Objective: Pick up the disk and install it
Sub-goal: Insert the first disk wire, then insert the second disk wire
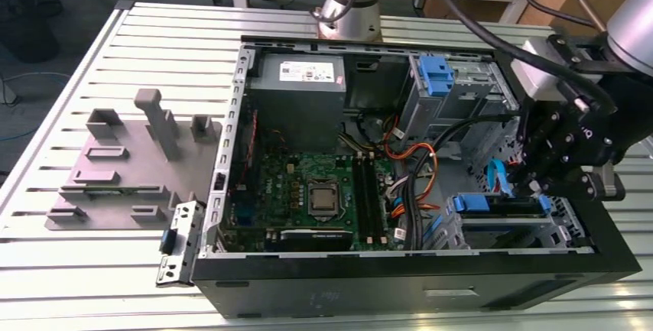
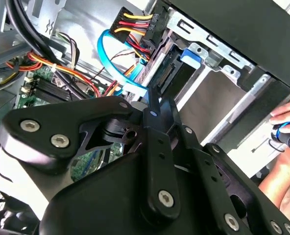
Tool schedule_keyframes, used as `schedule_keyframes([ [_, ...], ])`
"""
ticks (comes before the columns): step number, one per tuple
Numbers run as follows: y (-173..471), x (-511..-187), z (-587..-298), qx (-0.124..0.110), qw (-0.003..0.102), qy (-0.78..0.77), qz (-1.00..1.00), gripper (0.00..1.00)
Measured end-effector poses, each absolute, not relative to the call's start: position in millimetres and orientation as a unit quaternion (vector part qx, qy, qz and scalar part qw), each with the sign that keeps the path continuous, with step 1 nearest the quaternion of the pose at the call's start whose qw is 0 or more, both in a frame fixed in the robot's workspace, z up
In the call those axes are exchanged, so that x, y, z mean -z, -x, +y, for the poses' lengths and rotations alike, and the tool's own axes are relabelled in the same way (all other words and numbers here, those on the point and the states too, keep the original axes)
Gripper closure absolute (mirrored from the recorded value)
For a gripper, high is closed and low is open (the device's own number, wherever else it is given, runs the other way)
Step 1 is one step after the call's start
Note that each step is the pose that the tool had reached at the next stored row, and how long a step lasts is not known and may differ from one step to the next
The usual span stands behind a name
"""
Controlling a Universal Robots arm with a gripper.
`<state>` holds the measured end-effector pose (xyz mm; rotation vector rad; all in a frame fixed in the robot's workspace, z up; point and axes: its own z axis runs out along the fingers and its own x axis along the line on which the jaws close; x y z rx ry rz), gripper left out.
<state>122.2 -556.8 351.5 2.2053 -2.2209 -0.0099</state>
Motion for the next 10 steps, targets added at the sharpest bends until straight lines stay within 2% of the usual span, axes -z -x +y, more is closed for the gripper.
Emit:
schedule_keyframes([
  [10, -122.2, -353.6, -555.9, 0.003, 0.006, -0.705, -0.710, 0.76],
])
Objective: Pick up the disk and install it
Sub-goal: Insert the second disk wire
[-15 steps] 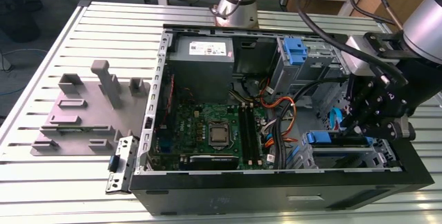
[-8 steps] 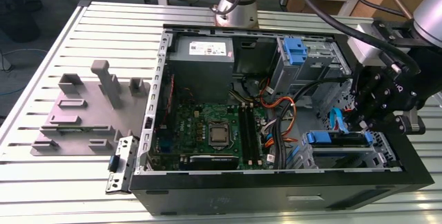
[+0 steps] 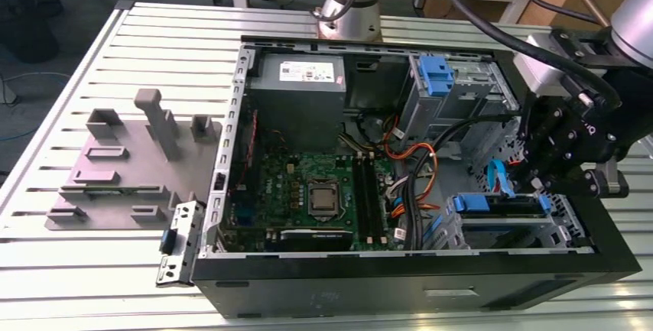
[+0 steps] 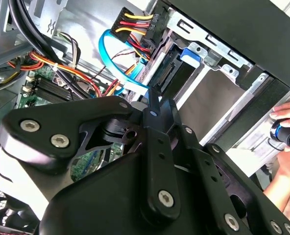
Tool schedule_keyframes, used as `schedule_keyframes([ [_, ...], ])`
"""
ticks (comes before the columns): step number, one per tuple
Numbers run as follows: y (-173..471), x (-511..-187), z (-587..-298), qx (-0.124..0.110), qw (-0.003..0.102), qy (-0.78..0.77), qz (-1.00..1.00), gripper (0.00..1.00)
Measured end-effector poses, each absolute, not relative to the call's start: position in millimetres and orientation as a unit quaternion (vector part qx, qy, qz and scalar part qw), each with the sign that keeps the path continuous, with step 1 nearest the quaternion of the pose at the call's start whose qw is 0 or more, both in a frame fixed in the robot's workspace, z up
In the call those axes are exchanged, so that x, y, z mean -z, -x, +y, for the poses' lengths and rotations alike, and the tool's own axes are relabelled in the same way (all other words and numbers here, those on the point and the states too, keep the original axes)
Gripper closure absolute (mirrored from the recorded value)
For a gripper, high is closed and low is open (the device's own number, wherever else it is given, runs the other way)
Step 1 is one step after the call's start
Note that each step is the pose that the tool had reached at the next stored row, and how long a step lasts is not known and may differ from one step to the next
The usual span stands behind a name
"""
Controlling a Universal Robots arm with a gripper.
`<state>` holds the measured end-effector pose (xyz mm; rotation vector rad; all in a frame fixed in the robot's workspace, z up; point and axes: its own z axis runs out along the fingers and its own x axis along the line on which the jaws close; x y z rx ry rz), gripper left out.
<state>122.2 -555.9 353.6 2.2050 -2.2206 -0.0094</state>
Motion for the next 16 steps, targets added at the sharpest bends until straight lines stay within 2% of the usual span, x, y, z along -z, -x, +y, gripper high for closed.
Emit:
schedule_keyframes([
  [16, -122.3, -361.2, -551.8, 0.003, 0.006, -0.705, -0.710, 0.76],
])
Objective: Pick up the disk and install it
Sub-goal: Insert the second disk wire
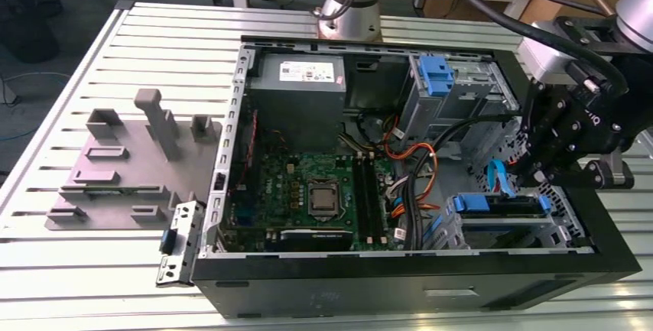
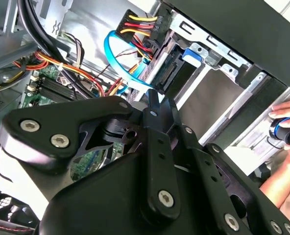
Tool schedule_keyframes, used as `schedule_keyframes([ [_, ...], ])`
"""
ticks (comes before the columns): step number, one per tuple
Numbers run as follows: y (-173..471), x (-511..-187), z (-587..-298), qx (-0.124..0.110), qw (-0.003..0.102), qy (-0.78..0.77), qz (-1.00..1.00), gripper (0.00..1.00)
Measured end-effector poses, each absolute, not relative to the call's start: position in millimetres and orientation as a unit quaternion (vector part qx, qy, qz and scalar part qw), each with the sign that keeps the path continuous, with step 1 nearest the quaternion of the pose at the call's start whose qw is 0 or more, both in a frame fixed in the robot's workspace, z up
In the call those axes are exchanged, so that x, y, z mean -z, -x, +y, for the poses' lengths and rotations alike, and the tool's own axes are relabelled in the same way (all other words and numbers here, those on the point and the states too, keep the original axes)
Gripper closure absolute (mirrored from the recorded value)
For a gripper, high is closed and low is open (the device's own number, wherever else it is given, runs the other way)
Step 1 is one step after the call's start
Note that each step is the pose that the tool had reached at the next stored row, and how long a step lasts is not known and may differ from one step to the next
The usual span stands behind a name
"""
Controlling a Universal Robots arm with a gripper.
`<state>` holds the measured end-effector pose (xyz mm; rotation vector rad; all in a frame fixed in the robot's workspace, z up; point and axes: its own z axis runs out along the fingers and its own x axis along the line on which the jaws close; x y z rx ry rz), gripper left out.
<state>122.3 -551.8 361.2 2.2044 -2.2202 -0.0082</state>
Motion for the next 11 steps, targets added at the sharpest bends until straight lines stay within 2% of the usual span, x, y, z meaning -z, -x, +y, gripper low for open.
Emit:
schedule_keyframes([
  [11, -128.8, -361.1, -543.2, 0.003, 0.006, -0.705, -0.710, 0.76],
])
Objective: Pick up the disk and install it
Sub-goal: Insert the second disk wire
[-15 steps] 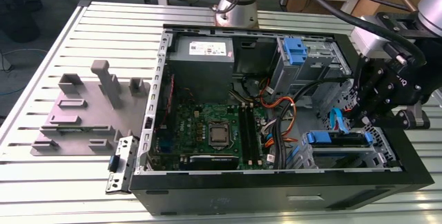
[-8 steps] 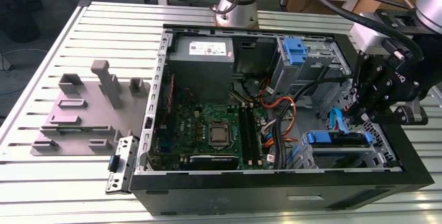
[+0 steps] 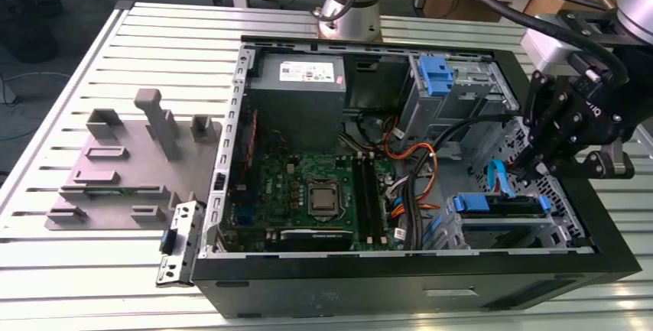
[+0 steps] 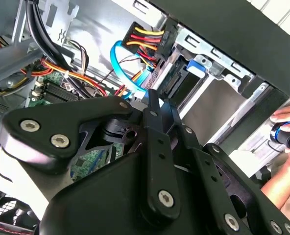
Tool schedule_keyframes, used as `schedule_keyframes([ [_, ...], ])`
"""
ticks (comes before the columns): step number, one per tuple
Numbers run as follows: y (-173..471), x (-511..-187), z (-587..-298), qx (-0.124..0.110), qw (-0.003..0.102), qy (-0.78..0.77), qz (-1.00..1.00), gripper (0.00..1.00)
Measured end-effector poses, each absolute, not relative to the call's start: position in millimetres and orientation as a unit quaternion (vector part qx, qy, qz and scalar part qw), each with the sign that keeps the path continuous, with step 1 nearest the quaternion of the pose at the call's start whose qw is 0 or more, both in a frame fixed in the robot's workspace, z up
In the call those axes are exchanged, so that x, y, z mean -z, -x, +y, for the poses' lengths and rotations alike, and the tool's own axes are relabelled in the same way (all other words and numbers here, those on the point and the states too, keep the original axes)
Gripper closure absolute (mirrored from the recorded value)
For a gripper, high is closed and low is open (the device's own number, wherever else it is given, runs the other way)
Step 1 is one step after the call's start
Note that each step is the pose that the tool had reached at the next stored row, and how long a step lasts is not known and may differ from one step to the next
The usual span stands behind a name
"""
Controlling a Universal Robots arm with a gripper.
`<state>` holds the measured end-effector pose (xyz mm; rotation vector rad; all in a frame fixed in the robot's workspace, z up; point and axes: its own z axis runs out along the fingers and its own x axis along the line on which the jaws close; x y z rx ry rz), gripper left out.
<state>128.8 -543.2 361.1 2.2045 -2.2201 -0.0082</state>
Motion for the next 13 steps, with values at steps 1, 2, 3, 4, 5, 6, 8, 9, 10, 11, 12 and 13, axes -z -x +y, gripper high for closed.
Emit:
schedule_keyframes([
  [1, -130, -361, -543, 0.003, 0.006, -0.705, -0.710, 0.76],
  [2, -131, -361, -542, 0.003, 0.006, -0.705, -0.710, 0.76],
  [3, -133, -361, -541, 0.003, 0.006, -0.705, -0.710, 0.76],
  [4, -135, -361, -540, 0.003, 0.006, -0.705, -0.710, 0.76],
  [5, -136, -361, -540, 0.003, 0.006, -0.705, -0.710, 0.76],
  [6, -138, -361, -539, 0.003, 0.006, -0.705, -0.710, 0.76],
  [8, -141, -361, -537, 0.003, 0.006, -0.705, -0.710, 0.76],
  [9, -143, -361, -536, 0.003, 0.006, -0.705, -0.710, 0.76],
  [10, -144, -361, -535, 0.003, 0.006, -0.705, -0.710, 0.76],
  [11, -146, -361, -535, 0.003, 0.006, -0.705, -0.710, 0.76],
  [12, -147, -361, -534, 0.003, 0.006, -0.705, -0.710, 0.76],
  [13, -149, -361, -533, 0.003, 0.006, -0.705, -0.709, 0.76],
])
